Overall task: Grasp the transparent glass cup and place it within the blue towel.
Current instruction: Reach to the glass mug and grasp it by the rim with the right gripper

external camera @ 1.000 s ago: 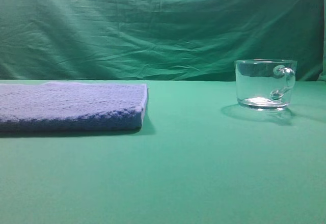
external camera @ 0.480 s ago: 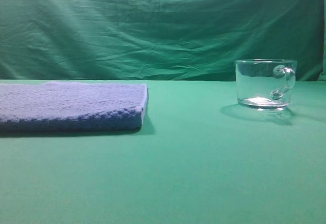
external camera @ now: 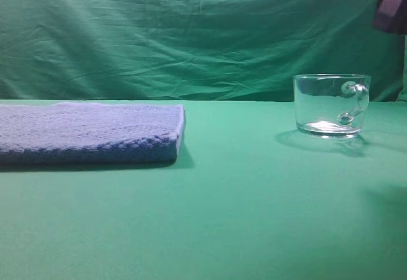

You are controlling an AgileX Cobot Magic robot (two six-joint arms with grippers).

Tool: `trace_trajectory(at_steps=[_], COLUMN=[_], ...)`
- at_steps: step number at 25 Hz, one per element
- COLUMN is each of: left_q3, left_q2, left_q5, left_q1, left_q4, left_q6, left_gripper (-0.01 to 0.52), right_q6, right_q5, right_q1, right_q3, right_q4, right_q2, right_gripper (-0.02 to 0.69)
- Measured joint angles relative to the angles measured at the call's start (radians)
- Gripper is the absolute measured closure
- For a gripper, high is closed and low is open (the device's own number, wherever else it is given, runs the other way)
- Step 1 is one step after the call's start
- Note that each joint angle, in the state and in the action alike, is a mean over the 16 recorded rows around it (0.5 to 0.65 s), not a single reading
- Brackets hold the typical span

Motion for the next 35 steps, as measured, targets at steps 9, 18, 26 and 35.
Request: trace_trajectory(at_steps=[9, 18, 26, 35], left_q3=[0.0, 0.0, 0.0, 0.0], left_q2=[0.0, 0.0, 0.0, 0.0], left_q5=[0.0, 0.0, 0.0, 0.0], left_q1=[0.0, 0.0, 0.0, 0.0], left_q4=[0.0, 0.0, 0.0, 0.0], left_q6=[0.0, 0.0, 0.0, 0.0], left_gripper=[0.514, 0.514, 0.514, 0.514], right_q6=[-0.004, -0.006, -0.009, -0.055], right_q5=[-0.137, -0.193, -0.105, -0.017], right_q1=[0.0, 0.0, 0.014, 0.147], right_q3=[-0.005, -0.036, -0.176, -0.464], right_q4=[0.0, -0.003, 0.008, 0.029], right_q2=[0.127, 0.182, 0.187, 0.255], right_gripper=[0.216, 0.474, 0.559, 0.559])
